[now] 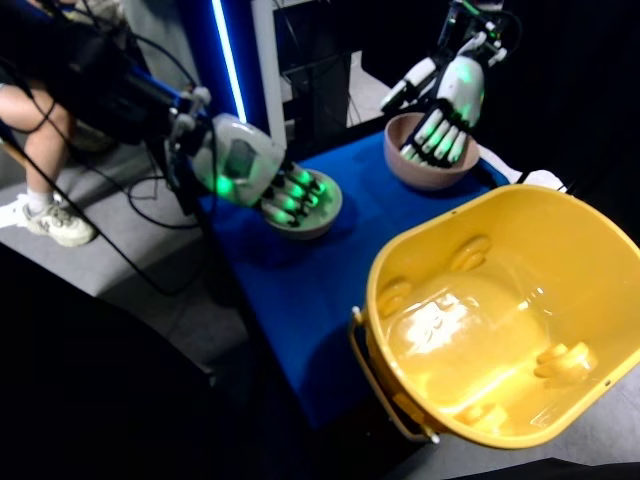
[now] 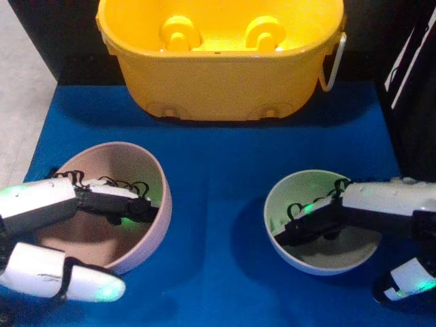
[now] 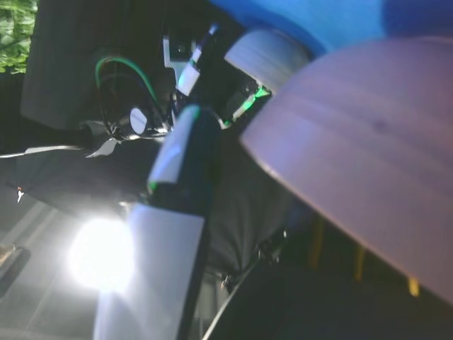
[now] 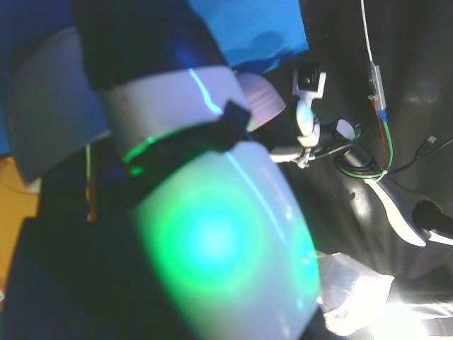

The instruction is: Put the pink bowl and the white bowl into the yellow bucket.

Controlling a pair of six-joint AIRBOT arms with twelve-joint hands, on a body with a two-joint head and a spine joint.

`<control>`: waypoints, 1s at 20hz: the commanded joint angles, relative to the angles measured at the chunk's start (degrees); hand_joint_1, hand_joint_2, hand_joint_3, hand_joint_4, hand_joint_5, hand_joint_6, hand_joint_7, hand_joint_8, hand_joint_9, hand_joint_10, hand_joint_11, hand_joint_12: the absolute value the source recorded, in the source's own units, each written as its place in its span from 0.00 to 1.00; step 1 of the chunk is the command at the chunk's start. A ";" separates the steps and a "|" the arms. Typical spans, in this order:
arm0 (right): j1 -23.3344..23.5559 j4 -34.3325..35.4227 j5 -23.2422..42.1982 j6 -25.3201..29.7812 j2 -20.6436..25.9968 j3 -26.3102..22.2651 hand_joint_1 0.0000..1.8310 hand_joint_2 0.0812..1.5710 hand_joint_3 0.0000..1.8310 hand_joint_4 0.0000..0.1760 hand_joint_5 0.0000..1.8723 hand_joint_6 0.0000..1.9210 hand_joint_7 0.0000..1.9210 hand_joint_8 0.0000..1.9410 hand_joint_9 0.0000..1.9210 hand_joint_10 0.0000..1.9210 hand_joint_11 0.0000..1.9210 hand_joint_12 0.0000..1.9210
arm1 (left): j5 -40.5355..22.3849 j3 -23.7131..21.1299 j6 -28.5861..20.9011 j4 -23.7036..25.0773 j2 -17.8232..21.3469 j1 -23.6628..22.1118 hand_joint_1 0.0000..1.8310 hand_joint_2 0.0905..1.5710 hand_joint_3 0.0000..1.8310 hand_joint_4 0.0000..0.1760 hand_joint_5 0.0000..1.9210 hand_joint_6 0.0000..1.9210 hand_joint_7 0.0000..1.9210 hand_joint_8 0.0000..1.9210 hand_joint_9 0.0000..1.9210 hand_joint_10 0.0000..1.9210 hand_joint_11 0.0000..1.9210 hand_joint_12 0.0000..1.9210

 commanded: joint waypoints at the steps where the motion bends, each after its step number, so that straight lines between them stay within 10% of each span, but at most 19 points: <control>1: -0.42 -1.99 -2.62 0.42 -1.16 0.03 0.43 0.52 0.00 0.00 0.27 0.00 0.27 0.01 0.15 0.23 0.00 0.71 | 5.05 0.16 -0.41 -2.70 -1.00 0.01 0.41 0.64 0.00 0.00 0.24 0.01 0.24 0.00 0.12 0.30 0.00 0.75; 4: -4.53 -1.75 -5.08 0.42 -4.50 1.66 0.51 0.52 0.00 0.00 0.27 0.00 0.26 0.00 0.15 0.20 0.00 0.64 | 5.09 1.14 -0.42 -4.37 -3.06 1.23 0.40 0.67 0.00 0.00 0.26 0.01 0.25 0.00 0.10 0.32 0.00 0.76; 7: -7.28 -1.28 -7.26 0.42 -7.18 2.63 0.81 0.59 0.00 0.00 0.42 0.05 0.40 0.06 0.27 0.28 0.11 0.68 | 5.74 1.30 -0.42 -5.07 -3.51 1.61 0.56 0.69 0.00 0.00 0.35 0.02 0.30 0.02 0.16 0.32 0.00 0.80; 8: -7.29 -1.13 -7.77 0.42 -7.25 2.56 0.78 0.75 0.00 0.00 0.41 0.65 0.38 0.55 0.34 0.63 0.26 0.86 | 6.25 1.25 -0.42 -5.37 -3.43 1.93 0.61 0.74 0.00 0.00 0.41 0.52 0.37 0.03 0.19 0.38 0.04 0.81; 9: -7.29 -1.08 -8.74 0.43 -7.14 2.43 0.80 0.77 0.00 0.00 0.37 0.73 0.36 0.65 0.35 0.69 0.28 0.93 | 7.30 1.04 -0.31 -6.24 -3.14 2.68 0.62 0.78 0.00 0.00 0.41 0.69 0.37 0.58 0.26 0.47 0.09 0.82; 10: -7.28 -1.08 -10.56 0.43 -6.62 2.05 0.81 0.76 0.00 0.00 0.37 0.73 0.38 0.63 0.36 0.68 0.31 0.92 | 8.86 0.45 0.64 -7.82 -2.50 3.73 0.62 0.79 0.00 0.11 0.37 0.73 0.38 0.70 0.30 0.50 0.14 0.82; 11: -7.26 -1.09 -11.69 0.43 -5.95 1.51 0.81 0.76 0.00 0.00 0.36 0.74 0.38 0.62 0.36 0.68 0.31 0.92 | 10.26 -0.27 1.88 -9.30 -1.67 4.47 0.73 0.77 0.00 0.00 0.35 0.71 0.45 0.65 0.33 0.78 0.19 0.80; 20: -3.87 -1.28 -22.69 0.44 2.80 -4.93 0.81 0.74 0.00 0.00 0.38 0.69 0.38 0.57 0.43 0.65 0.36 0.88 | 19.95 -4.57 8.08 -12.40 5.32 4.62 0.73 0.77 0.00 0.00 0.35 0.66 0.43 0.71 0.35 0.79 0.26 0.79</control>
